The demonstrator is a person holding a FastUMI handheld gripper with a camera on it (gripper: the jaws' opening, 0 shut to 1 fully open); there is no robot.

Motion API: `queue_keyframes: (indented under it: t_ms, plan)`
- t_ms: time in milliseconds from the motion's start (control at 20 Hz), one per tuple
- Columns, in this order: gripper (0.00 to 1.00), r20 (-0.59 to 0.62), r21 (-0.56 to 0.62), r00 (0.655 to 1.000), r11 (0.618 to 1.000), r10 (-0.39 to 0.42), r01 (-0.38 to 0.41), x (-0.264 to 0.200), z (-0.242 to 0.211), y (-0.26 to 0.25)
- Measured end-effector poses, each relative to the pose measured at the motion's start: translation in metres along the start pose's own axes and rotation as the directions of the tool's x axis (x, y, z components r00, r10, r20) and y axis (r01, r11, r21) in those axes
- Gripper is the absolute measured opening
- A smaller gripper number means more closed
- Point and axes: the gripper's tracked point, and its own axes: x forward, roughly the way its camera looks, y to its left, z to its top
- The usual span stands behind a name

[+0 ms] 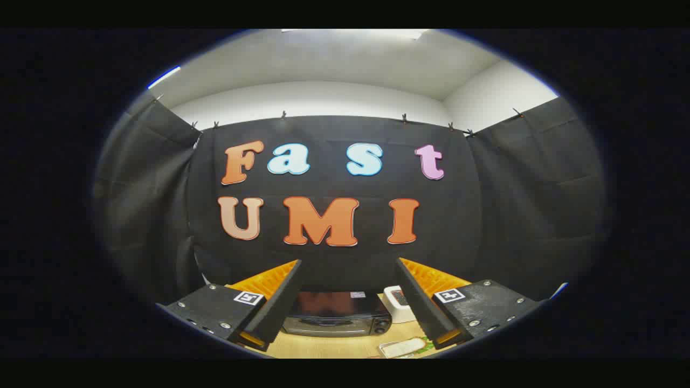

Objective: Open the toaster oven, put the food inside, and close the toaster oven door.

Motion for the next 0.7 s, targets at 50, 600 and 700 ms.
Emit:
queue_keyframes:
  t_ms: [50,600,700]
  plan:
    - [0.99,0.000,0.003,1.000,1.000,-0.002,0.002,-0.001,0.000,0.000]
    - [0.99,-0.024,0.001,0.999,1.000,-0.022,0.022,-0.008,-0.010,-0.014]
    - [0.99,-0.028,0.001,0.999,1.000,-0.017,0.017,-0.005,-0.013,-0.013]
